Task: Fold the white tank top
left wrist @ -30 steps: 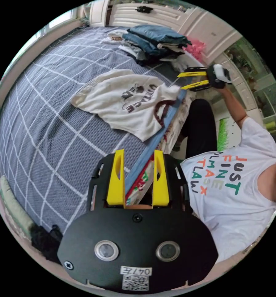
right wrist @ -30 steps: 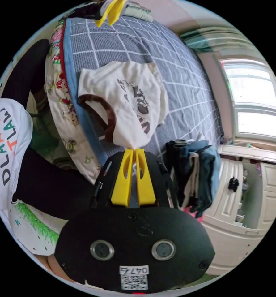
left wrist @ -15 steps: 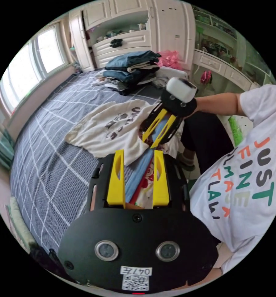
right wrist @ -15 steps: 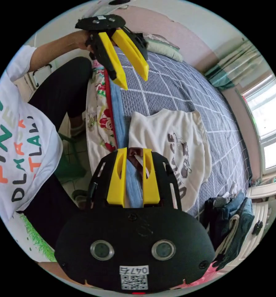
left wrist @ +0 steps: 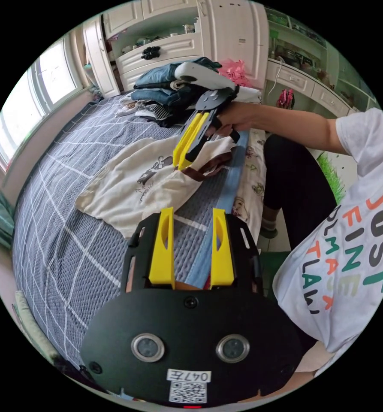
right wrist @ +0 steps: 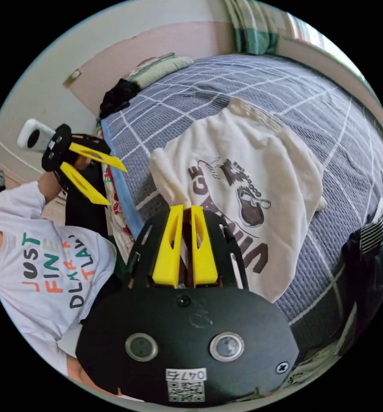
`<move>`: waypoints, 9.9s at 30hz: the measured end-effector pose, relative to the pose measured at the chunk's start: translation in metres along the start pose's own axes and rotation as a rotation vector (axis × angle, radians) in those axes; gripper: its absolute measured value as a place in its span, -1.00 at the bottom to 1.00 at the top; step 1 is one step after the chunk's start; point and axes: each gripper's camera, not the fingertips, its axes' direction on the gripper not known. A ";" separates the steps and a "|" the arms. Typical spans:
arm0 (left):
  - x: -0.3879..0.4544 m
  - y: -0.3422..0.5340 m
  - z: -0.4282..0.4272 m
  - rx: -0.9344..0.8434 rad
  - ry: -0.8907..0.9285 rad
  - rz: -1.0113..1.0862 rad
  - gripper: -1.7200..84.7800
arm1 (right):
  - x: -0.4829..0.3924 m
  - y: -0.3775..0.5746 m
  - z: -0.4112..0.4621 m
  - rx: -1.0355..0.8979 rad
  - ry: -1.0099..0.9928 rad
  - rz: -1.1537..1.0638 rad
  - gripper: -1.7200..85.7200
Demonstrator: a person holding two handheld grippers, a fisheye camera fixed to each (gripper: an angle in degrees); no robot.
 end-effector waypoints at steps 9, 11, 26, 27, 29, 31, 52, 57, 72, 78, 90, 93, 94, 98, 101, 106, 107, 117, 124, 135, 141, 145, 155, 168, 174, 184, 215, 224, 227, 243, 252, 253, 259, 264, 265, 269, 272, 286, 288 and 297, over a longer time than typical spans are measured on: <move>0.000 -0.043 0.016 -0.004 -0.071 0.108 -0.68 | -0.029 0.034 -0.007 0.034 0.120 -0.177 -0.83; 0.004 -0.058 0.023 -0.035 -0.089 0.188 -0.68 | -0.033 0.035 -0.003 0.036 0.151 -0.207 -0.87; 0.004 -0.108 0.055 -0.195 0.096 0.488 -0.81 | -0.061 0.069 -0.034 0.127 0.115 -0.378 -0.96; 0.005 -0.109 0.055 -0.200 0.097 0.495 -0.83 | -0.064 0.071 -0.035 0.127 0.114 -0.386 -0.96; 0.010 -0.110 0.055 -0.224 0.101 0.515 -0.90 | -0.068 0.072 -0.038 0.128 0.105 -0.408 -0.96; 0.014 -0.110 0.053 -0.230 0.109 0.524 -0.94 | -0.077 0.073 -0.041 0.122 0.109 -0.441 -0.95; 0.068 -0.022 -0.028 -0.244 -0.163 0.279 -0.97 | -0.130 0.150 -0.066 -0.080 0.235 -0.520 -0.87; 0.069 -0.009 -0.038 -0.241 -0.156 0.258 -0.97 | -0.144 0.136 -0.044 -0.179 0.335 -0.609 -0.95; 0.085 0.038 -0.292 0.126 -0.311 -0.025 -0.97 | -0.291 0.068 -0.289 0.269 0.603 -0.485 -0.97; -0.008 0.014 -0.297 0.022 -0.226 -0.140 -0.97 | -0.255 -0.026 -0.286 0.111 0.639 -0.413 -0.97; -0.056 -0.037 -0.320 0.005 -0.327 0.102 -0.97 | -0.255 -0.095 -0.309 0.139 0.810 -0.459 -0.97; -0.039 -0.029 -0.285 -0.086 -0.255 0.220 -0.97 | -0.262 -0.072 -0.276 0.058 0.762 -0.509 -0.97; -0.029 -0.025 -0.265 -0.127 -0.230 0.266 -0.97 | -0.264 -0.061 -0.258 0.023 0.731 -0.528 -0.97; 0.018 0.001 -0.186 -0.274 -0.130 0.391 -0.97 | -0.265 -0.023 -0.196 -0.104 0.597 -0.548 -0.97; 0.058 0.026 -0.133 -0.305 -0.070 0.428 -0.97 | -0.270 0.011 -0.143 -0.222 0.462 -0.561 -0.97; 0.097 0.060 -0.064 -0.338 -0.022 0.399 -0.97 | -0.264 0.053 -0.073 -0.327 0.255 -0.504 -0.97; 0.096 0.064 -0.052 -0.349 -0.003 0.377 -0.97 | -0.261 0.055 -0.067 -0.333 0.233 -0.495 -0.97; -0.050 0.028 -0.041 -0.243 0.044 -0.058 -0.96 | -0.148 -0.006 -0.064 -0.200 0.357 -0.283 -0.97; -0.167 -0.007 0.019 -0.365 0.030 -0.188 -0.94 | -0.037 -0.051 -0.023 -0.210 0.381 -0.181 -0.96; -0.190 0.071 -0.026 -0.155 -0.067 -0.414 -0.79 | 0.010 -0.024 -0.032 0.020 0.342 -0.039 -0.76; -0.106 0.125 -0.047 -0.088 -0.085 -0.391 -0.76 | -0.059 0.014 -0.049 0.059 0.380 -0.091 -0.84; -0.057 0.143 -0.023 -0.060 -0.246 -0.472 -0.79 | -0.099 0.046 -0.038 0.012 0.576 -0.092 -0.91; -0.070 0.172 0.012 0.019 -0.220 -0.682 -0.79 | -0.092 0.073 -0.034 0.045 0.471 0.004 -0.88; -0.105 0.200 0.028 0.081 -0.055 -0.687 -0.98 | -0.052 0.079 0.001 -0.040 0.364 0.102 -0.91; -0.140 0.194 0.027 0.006 0.101 -0.483 -0.98 | -0.034 0.074 0.006 0.010 0.294 0.100 -0.96; -0.206 0.196 0.036 -0.208 0.488 -0.401 -0.96 | -0.027 0.054 -0.012 -0.147 0.286 0.028 -0.96; -0.097 0.241 0.052 0.182 0.120 -0.911 -0.85 | -0.063 -0.271 0.174 -0.204 0.066 -0.521 -0.95; -0.067 0.214 0.043 0.165 0.052 -0.910 -0.97 | -0.077 -0.252 0.144 -0.107 0.048 -0.599 -0.96; -0.045 0.184 0.026 0.148 -0.054 -0.861 -0.97 | -0.077 -0.238 0.120 -0.056 0.052 -0.623 -0.96; 0.061 -0.051 0.095 0.128 0.003 -0.483 -0.93 | 0.032 -0.038 -0.019 0.010 0.268 -0.368 -0.95; 0.088 -0.079 0.099 0.112 0.043 -0.453 -0.70 | 0.074 0.029 -0.013 0.003 0.303 -0.098 -0.80; 0.092 -0.076 0.086 0.120 0.033 -0.420 -0.70 | 0.068 0.038 -0.026 0.063 0.296 -0.077 -0.81; 0.066 -0.045 0.045 0.141 -0.095 -0.426 -0.84 | -0.020 0.083 -0.055 0.188 0.189 -0.216 -0.85; 0.048 -0.052 0.075 0.015 0.041 -0.375 -0.81 | -0.065 0.100 -0.016 -0.010 0.271 -0.331 -0.86; 0.051 -0.052 0.079 0.002 0.032 -0.362 -0.79 | -0.071 0.104 -0.006 -0.059 0.316 -0.344 -0.86; 0.055 -0.050 0.087 -0.017 -0.049 -0.342 -0.79 | -0.074 0.109 0.000 -0.087 0.423 -0.304 -0.90; 0.050 -0.050 0.099 -0.081 -0.049 -0.346 -0.92 | -0.068 0.109 -0.009 -0.051 0.417 -0.271 -0.94; 0.016 -0.030 0.037 0.044 -0.049 -0.417 -0.98 | -0.032 0.114 -0.043 0.048 0.283 -0.092 -0.93; 0.009 -0.036 0.021 0.101 -0.065 -0.394 -0.98 | -0.026 0.105 -0.062 0.154 0.318 -0.108 -0.92; 0.018 -0.085 0.076 0.191 0.141 -0.215 -0.98 | 0.077 0.067 -0.024 0.103 0.170 0.148 -0.85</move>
